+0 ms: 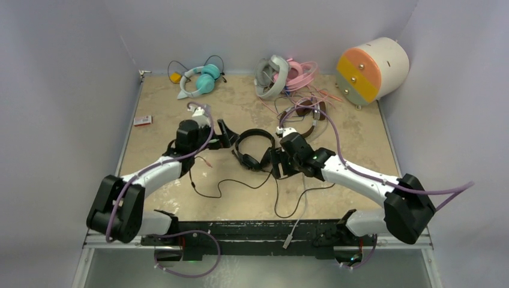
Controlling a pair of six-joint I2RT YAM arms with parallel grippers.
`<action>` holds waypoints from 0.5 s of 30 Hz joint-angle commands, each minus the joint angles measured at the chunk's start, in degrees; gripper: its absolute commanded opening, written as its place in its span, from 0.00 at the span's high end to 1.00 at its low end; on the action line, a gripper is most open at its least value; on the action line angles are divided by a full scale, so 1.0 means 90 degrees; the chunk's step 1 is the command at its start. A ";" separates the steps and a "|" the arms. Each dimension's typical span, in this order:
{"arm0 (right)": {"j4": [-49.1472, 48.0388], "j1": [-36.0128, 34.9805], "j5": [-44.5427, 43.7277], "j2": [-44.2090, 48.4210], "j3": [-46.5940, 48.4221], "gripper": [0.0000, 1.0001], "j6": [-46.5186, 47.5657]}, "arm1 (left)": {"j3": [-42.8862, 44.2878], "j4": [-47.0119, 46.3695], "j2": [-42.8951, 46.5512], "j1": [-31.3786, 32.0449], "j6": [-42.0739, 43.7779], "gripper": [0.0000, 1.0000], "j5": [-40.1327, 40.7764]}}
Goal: Wrap the headphones
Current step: Move the headphones to the center of the board, then pick up the headphones from the center of the board.
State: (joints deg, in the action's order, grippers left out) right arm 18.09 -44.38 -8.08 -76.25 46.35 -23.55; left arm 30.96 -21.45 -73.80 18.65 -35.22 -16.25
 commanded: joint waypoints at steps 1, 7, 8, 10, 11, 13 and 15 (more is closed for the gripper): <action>-0.0034 0.0080 -0.0226 0.0343 0.0415 0.19 -0.0202 | 0.1019 0.0142 -0.0841 0.0093 0.0658 0.06 -0.0019; -0.0121 0.0097 -0.0200 0.0734 0.0517 0.18 -0.0245 | 0.2227 0.0180 -0.2265 0.0105 0.1712 0.07 -0.0673; -0.0124 0.0090 -0.0202 0.0814 0.0501 0.18 -0.0247 | 0.2543 0.0497 -0.2493 0.0112 0.1921 0.07 -0.0736; -0.0099 0.0088 -0.0211 0.0959 0.0477 0.18 -0.0237 | 0.3109 0.1054 -0.2862 0.0200 0.2401 0.06 -0.0869; -0.0075 0.0092 -0.0232 0.1016 0.0462 0.18 -0.0235 | 0.3325 0.1317 -0.3029 0.0261 0.2632 0.05 -0.0913; -0.0048 0.0093 -0.0258 0.1147 0.0407 0.18 -0.0232 | 0.3707 0.1766 -0.3335 0.0377 0.2957 0.05 -0.0851; -0.0037 0.0092 -0.0295 0.1258 0.0334 0.18 -0.0255 | 0.4045 0.2182 -0.3616 0.0515 0.3179 0.05 -0.0740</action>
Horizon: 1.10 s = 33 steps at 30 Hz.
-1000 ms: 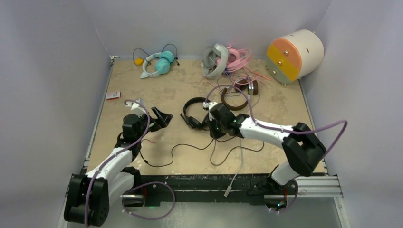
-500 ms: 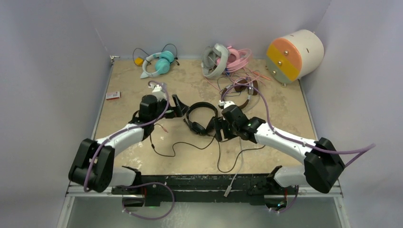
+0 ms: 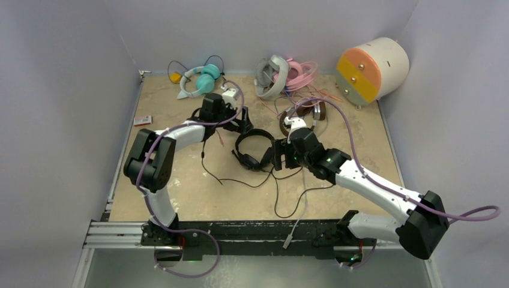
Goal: Wrap the headphones
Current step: Pick up the headphones from the center of the board.
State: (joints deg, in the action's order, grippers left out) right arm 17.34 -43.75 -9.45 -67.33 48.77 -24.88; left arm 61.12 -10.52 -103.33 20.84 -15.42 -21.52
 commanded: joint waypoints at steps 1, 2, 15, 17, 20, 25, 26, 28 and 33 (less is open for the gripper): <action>0.0037 0.0026 -0.0162 0.0324 0.0018 0.18 -0.0136 | 0.0832 0.1129 -0.0475 0.0344 0.1065 0.05 -0.0023; 0.0015 0.0022 -0.0182 0.0384 -0.0023 0.18 -0.0162 | 0.0988 0.1426 -0.0603 0.0427 0.1149 0.06 0.0145; -0.0264 0.0027 -0.0220 0.0545 -0.0189 0.19 -0.0303 | 0.2007 0.2888 -0.1536 0.0780 0.0947 0.28 0.1319; -0.0290 0.0020 -0.0212 0.0521 -0.0213 0.19 -0.0329 | 0.2001 0.3083 -0.1556 0.0773 0.0599 0.42 0.1617; -0.0365 0.0024 -0.0166 0.0518 -0.0263 0.19 -0.0374 | 0.1646 0.3015 -0.1337 0.0711 -0.0188 0.59 0.2059; -0.0430 0.0025 -0.0138 0.0509 -0.0325 0.19 -0.0415 | 0.0507 0.2560 -0.0450 0.0427 -0.2162 0.93 0.2785; -0.0441 0.0023 -0.0133 0.0508 -0.0331 0.19 -0.0412 | 0.0399 0.2692 -0.0302 0.0380 -0.2614 0.98 0.3016; -0.0473 0.0022 -0.0122 0.0501 -0.0349 0.19 -0.0417 | 0.0301 0.3210 -0.0086 0.0351 -0.3400 0.98 0.3575; -0.0601 0.0027 -0.0030 0.0419 -0.0401 0.19 -0.0448 | -0.0450 0.3216 0.0706 0.0467 -0.4234 0.40 0.3942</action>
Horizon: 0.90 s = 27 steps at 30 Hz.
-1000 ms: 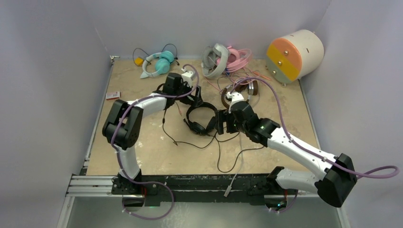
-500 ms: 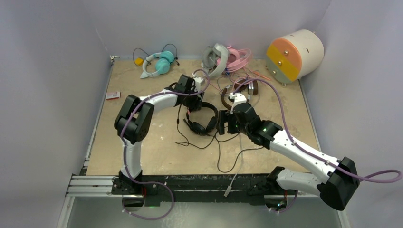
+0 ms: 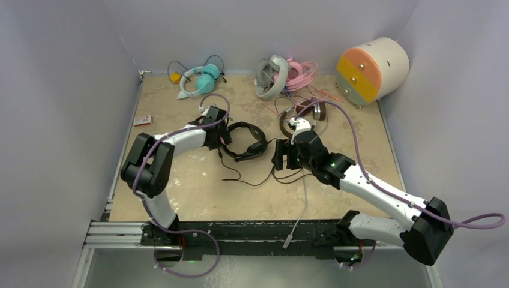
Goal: Wrap the headphones
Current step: Pick up the headphones from the center of the board.
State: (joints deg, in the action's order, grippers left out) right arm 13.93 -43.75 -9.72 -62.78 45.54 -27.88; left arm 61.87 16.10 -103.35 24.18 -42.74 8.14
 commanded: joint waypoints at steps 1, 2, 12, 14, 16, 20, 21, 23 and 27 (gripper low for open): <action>-0.0229 0.0023 0.0012 -0.0106 -0.0026 0.19 -0.0114 | -0.0687 0.0090 0.0838 0.0105 -0.1138 0.22 0.0648; -0.0232 0.0025 0.0028 -0.0120 -0.0014 0.19 -0.0105 | -0.0788 -0.0045 0.0910 0.0098 -0.1002 0.15 0.0624; -0.0230 0.0025 0.0105 -0.0244 0.0128 0.19 -0.0011 | -0.0078 0.0118 0.0306 0.0096 0.1053 0.11 0.0628; -0.0239 0.0027 0.0113 -0.0267 0.0154 0.19 0.0024 | 0.0314 0.0388 -0.0084 0.0096 0.1334 0.13 0.0531; -0.0214 0.0026 0.0131 -0.0310 0.0196 0.19 0.0038 | 0.0666 0.0604 -0.0425 0.0105 0.1519 0.16 0.0496; -0.0191 0.0021 0.0112 -0.0379 0.0242 0.19 0.0065 | 0.1109 0.0984 -0.0797 0.0099 0.1771 0.22 0.0442; -0.0191 0.0024 0.0113 -0.0400 0.0253 0.19 0.0065 | 0.1227 0.1143 -0.0890 0.0102 0.1724 0.27 0.0510; -0.0191 0.0027 0.0102 -0.0413 0.0269 0.19 0.0069 | 0.1370 0.1467 -0.1027 0.0096 0.1596 0.39 0.0697; -0.0276 0.0026 0.0011 -0.0249 0.0184 0.20 0.0032 | 0.1072 0.1328 -0.0891 0.0092 0.1446 0.66 0.0673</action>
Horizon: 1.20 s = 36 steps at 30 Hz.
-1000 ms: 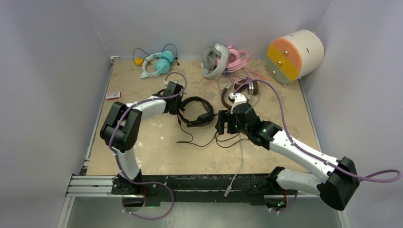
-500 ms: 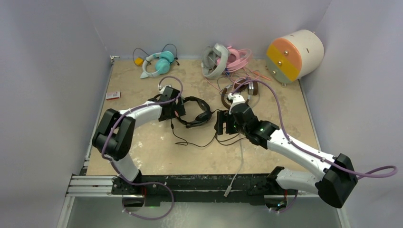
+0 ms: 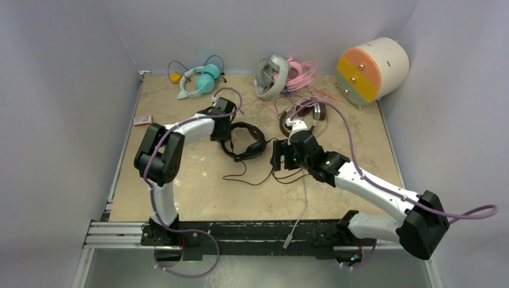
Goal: Wrap the headphones
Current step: Pick up the headphones from the center of the board.
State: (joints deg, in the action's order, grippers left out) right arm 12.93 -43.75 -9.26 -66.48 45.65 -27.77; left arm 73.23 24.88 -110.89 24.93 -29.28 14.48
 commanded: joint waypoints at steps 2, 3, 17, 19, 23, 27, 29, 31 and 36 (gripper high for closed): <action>-0.0309 0.0020 -0.0007 0.0238 0.0102 0.20 0.0047 | -0.0296 0.0298 0.0048 0.0013 -0.0100 0.87 0.0085; -0.0424 0.0017 0.0054 0.0242 0.0086 0.20 0.0135 | -0.0326 0.0339 0.0112 0.0013 -0.0176 1.00 0.0248; -0.1758 -0.0313 0.3884 -0.0546 0.1667 0.10 0.1742 | -0.1086 0.0055 0.1846 0.0211 -0.0469 1.00 0.1358; -0.1754 -0.0510 0.3982 -0.0733 0.1948 0.09 0.1957 | -0.1079 0.0074 0.1875 0.0227 -0.0505 1.00 0.1425; -0.1884 -0.0672 0.4212 -0.1183 0.2433 0.10 0.2062 | -0.1070 0.0097 0.1955 0.0233 -0.0551 1.00 0.1516; -0.1790 -0.0769 0.3978 -0.1787 0.2919 0.15 0.1974 | -0.1093 0.0097 0.2077 0.0247 -0.0663 1.00 0.1507; -0.1828 -0.0781 0.3714 -0.2038 0.3029 0.21 0.1823 | -0.1126 0.0062 0.2206 0.0248 -0.0721 1.00 0.1466; -0.1854 -0.0777 0.3453 -0.2188 0.3038 0.35 0.1713 | -0.1230 -0.0102 0.2354 0.0248 -0.0836 1.00 0.1395; -0.1940 -0.0739 0.2649 -0.1712 0.2321 1.00 0.1331 | -0.1476 -0.0393 0.2633 0.0172 -0.1273 1.00 0.1377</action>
State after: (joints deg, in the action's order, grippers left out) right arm -3.14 -50.57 21.89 -86.94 69.78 -12.73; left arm 60.80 25.76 -91.26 26.81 -35.62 26.81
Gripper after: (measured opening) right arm 0.215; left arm 0.057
